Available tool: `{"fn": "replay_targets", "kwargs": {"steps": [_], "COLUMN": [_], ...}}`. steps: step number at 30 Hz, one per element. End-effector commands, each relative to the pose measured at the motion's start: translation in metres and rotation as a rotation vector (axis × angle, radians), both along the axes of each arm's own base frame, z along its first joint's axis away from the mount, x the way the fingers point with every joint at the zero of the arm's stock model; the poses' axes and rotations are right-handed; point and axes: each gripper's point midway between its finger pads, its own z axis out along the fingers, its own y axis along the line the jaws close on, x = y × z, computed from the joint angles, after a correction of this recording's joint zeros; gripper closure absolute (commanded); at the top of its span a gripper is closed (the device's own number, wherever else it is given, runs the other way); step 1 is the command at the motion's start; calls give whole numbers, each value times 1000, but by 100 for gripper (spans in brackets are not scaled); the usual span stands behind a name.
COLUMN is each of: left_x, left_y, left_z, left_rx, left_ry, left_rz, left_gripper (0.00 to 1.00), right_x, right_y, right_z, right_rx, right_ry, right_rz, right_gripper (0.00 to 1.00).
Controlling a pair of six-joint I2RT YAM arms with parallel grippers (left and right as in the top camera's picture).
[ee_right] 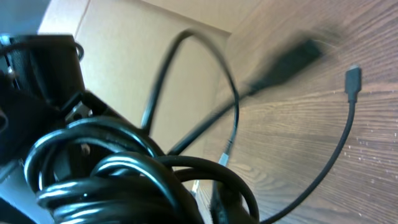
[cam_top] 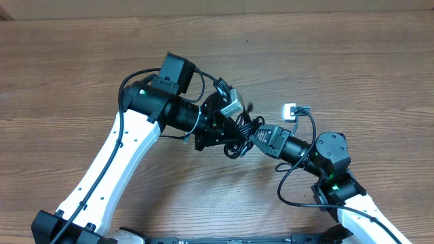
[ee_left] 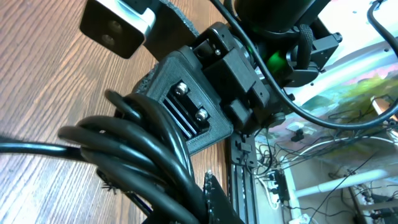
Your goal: Untangle cables
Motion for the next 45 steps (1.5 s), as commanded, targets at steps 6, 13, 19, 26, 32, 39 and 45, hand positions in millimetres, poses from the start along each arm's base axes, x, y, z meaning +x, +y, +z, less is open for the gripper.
{"fn": "replay_targets", "kwargs": {"steps": [6,13,19,26,32,39,45], "left_x": [-45,11,115,153,122,106,71], "left_y": [-15,-26,20,72,97,97,111], "left_z": [89,58,0,-16,-49,-54,-36], "left_rx": [-467,-228,144,210,371,437,462], "left_ry": [118,89,156,297,543,521,543], "left_rz": [-228,27,757,1211,1380,1319,1327], "left_gripper": [96,96,96,96,96,96,96], "right_x": [42,33,25,12,-1,-1,-1], "right_y": [-31,-25,-32,-43,-48,-48,-48], "right_z": [-5,-16,-57,-95,-115,-115,-115], "right_rx": [-1,-38,-123,-213,-261,-261,-261], "right_ry": [53,77,242,399,491,491,491], "right_rz": [-250,-185,-213,-246,-246,-246,-246], "right_gripper": [75,43,25,0,0,0,0]}}
